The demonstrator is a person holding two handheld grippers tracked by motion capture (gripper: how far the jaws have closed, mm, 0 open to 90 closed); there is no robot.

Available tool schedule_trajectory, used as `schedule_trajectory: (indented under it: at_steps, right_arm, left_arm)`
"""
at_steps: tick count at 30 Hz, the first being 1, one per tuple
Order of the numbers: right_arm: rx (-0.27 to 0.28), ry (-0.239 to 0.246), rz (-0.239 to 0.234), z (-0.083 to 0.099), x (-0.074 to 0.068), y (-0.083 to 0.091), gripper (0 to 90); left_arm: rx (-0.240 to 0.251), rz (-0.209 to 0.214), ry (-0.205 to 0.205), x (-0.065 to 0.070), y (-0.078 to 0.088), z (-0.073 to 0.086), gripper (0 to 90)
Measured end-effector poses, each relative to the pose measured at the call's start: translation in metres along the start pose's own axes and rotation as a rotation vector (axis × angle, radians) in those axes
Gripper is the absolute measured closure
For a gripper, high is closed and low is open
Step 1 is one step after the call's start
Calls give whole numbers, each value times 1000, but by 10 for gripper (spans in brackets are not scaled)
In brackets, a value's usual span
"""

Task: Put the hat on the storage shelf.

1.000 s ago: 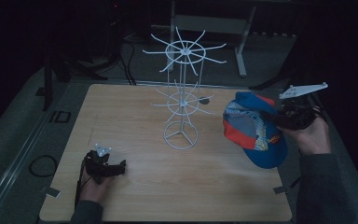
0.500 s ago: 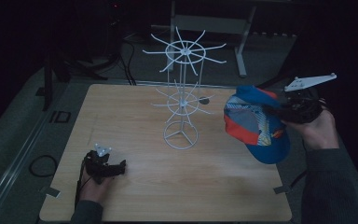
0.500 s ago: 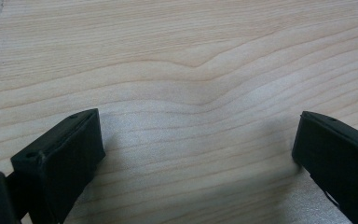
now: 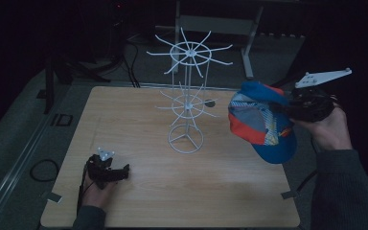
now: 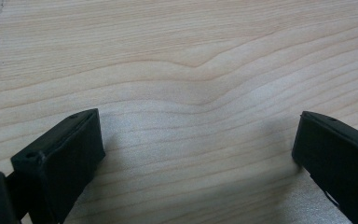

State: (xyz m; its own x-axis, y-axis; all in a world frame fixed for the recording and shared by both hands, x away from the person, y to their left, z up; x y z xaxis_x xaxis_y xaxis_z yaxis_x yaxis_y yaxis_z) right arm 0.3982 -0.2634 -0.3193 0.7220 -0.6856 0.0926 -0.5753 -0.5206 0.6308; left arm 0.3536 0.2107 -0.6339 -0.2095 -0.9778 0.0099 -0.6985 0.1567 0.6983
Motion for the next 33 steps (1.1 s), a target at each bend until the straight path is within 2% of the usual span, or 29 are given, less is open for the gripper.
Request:
schedule_trajectory:
  at_steps: [6,16,25,33]
  right_arm:
    - [34,12,-27,-8,-3,4,884]
    - [114,-3,-51,-25,-3,18,884]
    - [175,-31,-34,-40,2,29,885]
    - [204,-60,-27,-46,4,33,885]
  left_arm:
    - [-1,0,-2,0,0,0,23]
    - [-1,0,-2,0,0,0,24]
    - [-1,0,-2,0,0,0,24]
    - [-2,0,-3,0,0,0,23]
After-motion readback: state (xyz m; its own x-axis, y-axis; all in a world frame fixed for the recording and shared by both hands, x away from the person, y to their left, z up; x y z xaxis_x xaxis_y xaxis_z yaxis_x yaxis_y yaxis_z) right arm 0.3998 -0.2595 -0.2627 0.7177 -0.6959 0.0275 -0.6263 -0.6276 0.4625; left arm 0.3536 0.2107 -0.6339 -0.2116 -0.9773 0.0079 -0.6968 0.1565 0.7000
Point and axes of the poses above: each handheld gripper's, and its own axes: y roughly backward along the jaws, z roughly out of its underside, x roughly to its right, the point moved 9 cm from there along -y, roughly forward along the jaws, and after that the axes turned 2 degrees about x, right-handed, at the moved point
